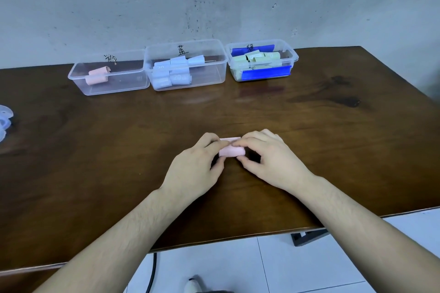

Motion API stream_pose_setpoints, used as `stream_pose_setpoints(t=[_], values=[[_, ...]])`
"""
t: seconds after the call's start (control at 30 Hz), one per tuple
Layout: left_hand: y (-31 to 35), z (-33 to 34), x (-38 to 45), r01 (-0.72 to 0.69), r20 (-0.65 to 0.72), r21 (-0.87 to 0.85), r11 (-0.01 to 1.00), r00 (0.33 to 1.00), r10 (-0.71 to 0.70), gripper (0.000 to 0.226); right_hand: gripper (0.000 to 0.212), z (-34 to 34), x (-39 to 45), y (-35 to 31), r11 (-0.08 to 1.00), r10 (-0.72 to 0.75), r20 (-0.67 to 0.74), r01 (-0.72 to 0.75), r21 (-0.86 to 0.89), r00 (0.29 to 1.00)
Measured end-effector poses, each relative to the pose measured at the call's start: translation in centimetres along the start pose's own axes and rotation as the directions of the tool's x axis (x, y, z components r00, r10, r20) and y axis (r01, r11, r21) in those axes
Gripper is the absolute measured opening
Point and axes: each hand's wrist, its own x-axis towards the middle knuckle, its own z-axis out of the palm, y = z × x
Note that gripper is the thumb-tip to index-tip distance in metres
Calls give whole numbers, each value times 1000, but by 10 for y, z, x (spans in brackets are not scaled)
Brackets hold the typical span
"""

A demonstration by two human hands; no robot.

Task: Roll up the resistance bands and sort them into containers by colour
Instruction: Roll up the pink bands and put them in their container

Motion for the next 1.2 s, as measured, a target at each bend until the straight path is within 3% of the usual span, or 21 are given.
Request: stream_pose_setpoints(t=[0.3, 0.53, 0.67, 0.93, 1.03, 1.2], values=[[-8, 3, 9, -23, 7, 57, 998, 1000, 22, 30, 36, 3, 7, 3, 997, 20, -62, -24, -68, 998], [-12, 7, 16, 0, 12, 55, 998, 1000, -1, 38, 31, 0, 15, 6, 997, 37, 2, -37, -61, 999], [-13, 7, 20, -15, 9, 39, 999, 1000, 14, 29, 28, 2, 22, 9, 998, 48, 5, -48, -50, 999], [-13, 6, 33, 140, 64, -129, 982, 989, -132, 28, 29, 1, 35, 10, 996, 83, 32, -84, 33, 996], [-13, 3, 36, 256, 100, -353, 900, 967, -236, 34, 34, -1, 36, 5, 972, 156, 6, -155, 178, 988], [-13, -3, 39, 393, 153, -733, 556, 891, -428, 31, 27, 1, 48, -11, 796, 306, 3, -258, 548, 952]])
